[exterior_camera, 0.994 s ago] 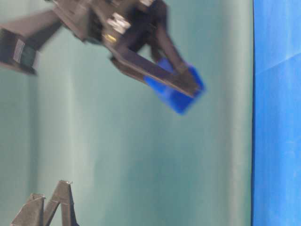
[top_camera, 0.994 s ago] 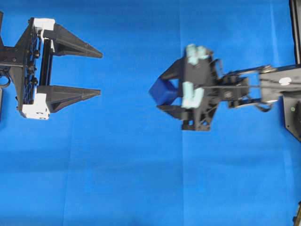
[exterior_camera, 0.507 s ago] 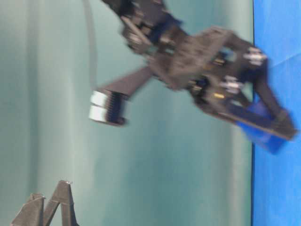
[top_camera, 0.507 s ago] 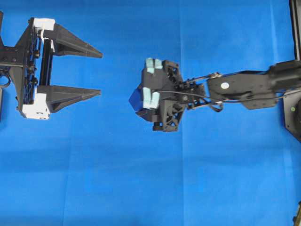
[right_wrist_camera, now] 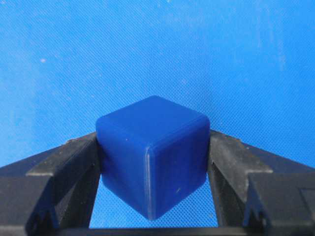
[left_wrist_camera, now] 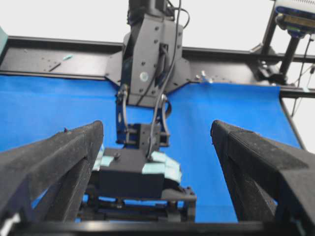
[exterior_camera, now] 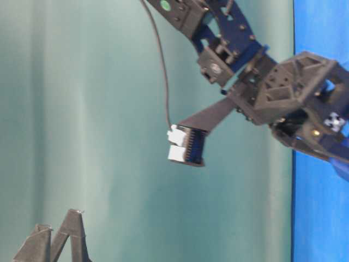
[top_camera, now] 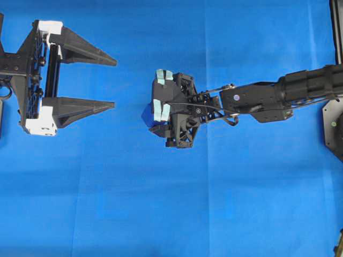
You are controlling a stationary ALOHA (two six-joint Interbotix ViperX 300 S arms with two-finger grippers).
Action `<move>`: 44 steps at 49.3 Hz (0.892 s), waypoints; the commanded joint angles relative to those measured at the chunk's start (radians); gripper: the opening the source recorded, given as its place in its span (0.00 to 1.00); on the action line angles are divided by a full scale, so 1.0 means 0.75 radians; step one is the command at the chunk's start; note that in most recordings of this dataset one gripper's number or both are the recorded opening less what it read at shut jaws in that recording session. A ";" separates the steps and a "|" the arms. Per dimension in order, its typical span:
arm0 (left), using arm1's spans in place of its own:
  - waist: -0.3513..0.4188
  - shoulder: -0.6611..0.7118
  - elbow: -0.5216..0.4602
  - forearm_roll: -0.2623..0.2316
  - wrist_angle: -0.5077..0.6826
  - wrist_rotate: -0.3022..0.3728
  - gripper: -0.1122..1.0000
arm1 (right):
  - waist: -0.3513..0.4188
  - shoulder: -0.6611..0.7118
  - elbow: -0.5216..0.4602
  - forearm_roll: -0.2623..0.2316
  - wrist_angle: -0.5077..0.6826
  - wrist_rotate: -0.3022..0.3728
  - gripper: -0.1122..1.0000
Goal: Handover the blue block to the right arm after grasping it with the left arm, then place it in the designated position.
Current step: 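Lower the cube onto the table and open the right gripper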
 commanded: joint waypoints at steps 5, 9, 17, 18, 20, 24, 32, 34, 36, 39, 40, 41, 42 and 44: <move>0.002 -0.027 -0.016 0.000 -0.006 0.002 0.94 | -0.004 0.000 -0.033 0.006 -0.031 0.000 0.59; 0.002 -0.027 -0.016 0.000 -0.006 0.002 0.94 | -0.004 0.000 -0.033 0.006 -0.039 0.000 0.59; 0.002 -0.029 -0.016 0.000 -0.006 0.002 0.94 | -0.004 0.000 -0.031 0.006 -0.041 -0.002 0.59; 0.002 -0.027 -0.016 0.000 -0.006 0.002 0.94 | -0.004 0.000 -0.031 0.006 -0.041 -0.002 0.59; 0.002 -0.027 -0.016 0.000 -0.004 0.002 0.94 | -0.004 0.000 -0.031 0.006 -0.043 -0.002 0.59; 0.002 -0.027 -0.018 0.000 -0.004 0.002 0.94 | -0.004 0.002 -0.031 0.006 -0.043 -0.002 0.59; 0.002 -0.027 -0.016 0.000 -0.006 0.002 0.94 | -0.004 0.008 -0.033 0.006 -0.051 -0.002 0.59; 0.002 -0.027 -0.016 0.000 -0.004 0.002 0.94 | -0.004 0.008 -0.035 0.006 -0.053 -0.002 0.59; 0.002 -0.029 -0.016 0.000 -0.004 0.002 0.94 | -0.004 0.010 -0.033 0.006 -0.053 -0.002 0.59; 0.002 -0.029 -0.016 0.000 -0.006 0.002 0.94 | -0.004 0.012 -0.035 0.008 -0.051 0.000 0.60; 0.002 -0.029 -0.018 0.000 -0.006 0.002 0.94 | -0.004 0.012 -0.033 0.008 -0.053 0.000 0.60; 0.002 -0.029 -0.016 0.000 -0.006 0.002 0.94 | -0.006 0.012 -0.033 0.010 -0.051 0.000 0.60; 0.002 -0.029 -0.016 0.000 -0.006 0.002 0.94 | -0.006 0.012 -0.033 0.012 -0.051 0.000 0.60; 0.002 -0.029 -0.018 0.000 -0.006 0.002 0.94 | -0.008 0.014 -0.035 0.018 -0.051 0.000 0.60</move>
